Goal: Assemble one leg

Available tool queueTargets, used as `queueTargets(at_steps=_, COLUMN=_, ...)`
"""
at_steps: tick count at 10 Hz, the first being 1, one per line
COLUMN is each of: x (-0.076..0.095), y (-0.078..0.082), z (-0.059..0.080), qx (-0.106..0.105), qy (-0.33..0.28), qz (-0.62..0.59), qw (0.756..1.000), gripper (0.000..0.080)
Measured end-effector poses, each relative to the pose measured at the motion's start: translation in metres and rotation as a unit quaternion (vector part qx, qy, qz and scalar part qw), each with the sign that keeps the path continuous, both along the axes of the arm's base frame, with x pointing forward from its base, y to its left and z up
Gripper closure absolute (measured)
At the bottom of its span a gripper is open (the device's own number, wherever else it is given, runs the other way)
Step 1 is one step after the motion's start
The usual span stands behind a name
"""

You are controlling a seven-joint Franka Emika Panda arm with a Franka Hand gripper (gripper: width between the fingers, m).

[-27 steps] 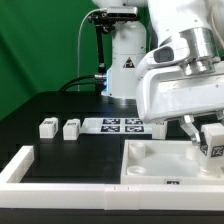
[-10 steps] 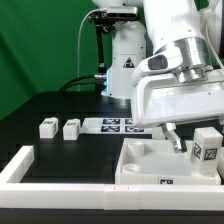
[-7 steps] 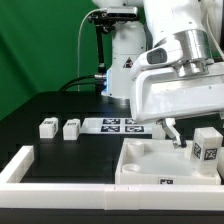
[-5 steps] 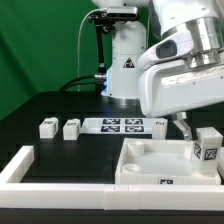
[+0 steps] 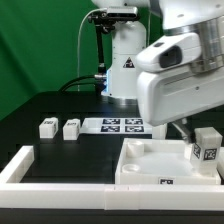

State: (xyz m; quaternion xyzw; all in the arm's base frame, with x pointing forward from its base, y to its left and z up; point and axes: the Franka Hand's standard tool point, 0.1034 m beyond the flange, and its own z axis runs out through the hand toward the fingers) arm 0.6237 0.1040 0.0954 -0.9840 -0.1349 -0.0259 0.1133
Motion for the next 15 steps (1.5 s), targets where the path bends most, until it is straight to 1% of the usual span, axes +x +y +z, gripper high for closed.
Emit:
queueTargets(at_steps=3, x=0.0, y=0.0, z=0.0, qx=0.0, qy=0.001, qz=-0.007, qw=1.0, gripper=0.015)
queueTargets(at_steps=4, x=-0.001, y=-0.004, z=-0.003, qx=-0.011, qy=0.006, qz=-0.053, qw=0.999, gripper=0.015)
queueTargets(at_steps=5, x=0.0, y=-0.012, z=-0.005, qx=-0.02, qy=-0.002, qz=-0.069, qw=0.997, gripper=0.015)
queueTargets(at_steps=6, x=0.0, y=-0.015, z=-0.008, qx=-0.023, qy=-0.007, qz=-0.085, qw=0.996, gripper=0.015)
queueTargets(at_steps=7, x=-0.004, y=-0.016, z=-0.013, qx=-0.023, qy=-0.008, qz=-0.09, qw=0.996, gripper=0.015)
queueTargets(at_steps=8, x=-0.007, y=-0.013, z=-0.016, qx=-0.023, qy=-0.01, qz=-0.093, qw=0.995, gripper=0.015)
queueTargets(at_steps=9, x=-0.008, y=-0.009, z=-0.017, qx=-0.023, qy=-0.01, qz=-0.09, qw=0.996, gripper=0.015)
queueTargets(at_steps=12, x=-0.008, y=-0.01, z=-0.019, qx=-0.024, qy=-0.011, qz=-0.079, qw=0.997, gripper=0.0161)
queueTargets(at_steps=13, x=-0.007, y=-0.012, z=-0.019, qx=-0.024, qy=-0.013, qz=-0.069, qw=0.997, gripper=0.0353)
queueTargets(at_steps=14, x=-0.008, y=-0.012, z=-0.019, qx=-0.024, qy=-0.013, qz=-0.07, qw=0.997, gripper=0.0353)
queueTargets(at_steps=15, x=-0.007, y=-0.012, z=-0.019, qx=-0.024, qy=-0.013, qz=-0.07, qw=0.997, gripper=0.0508)
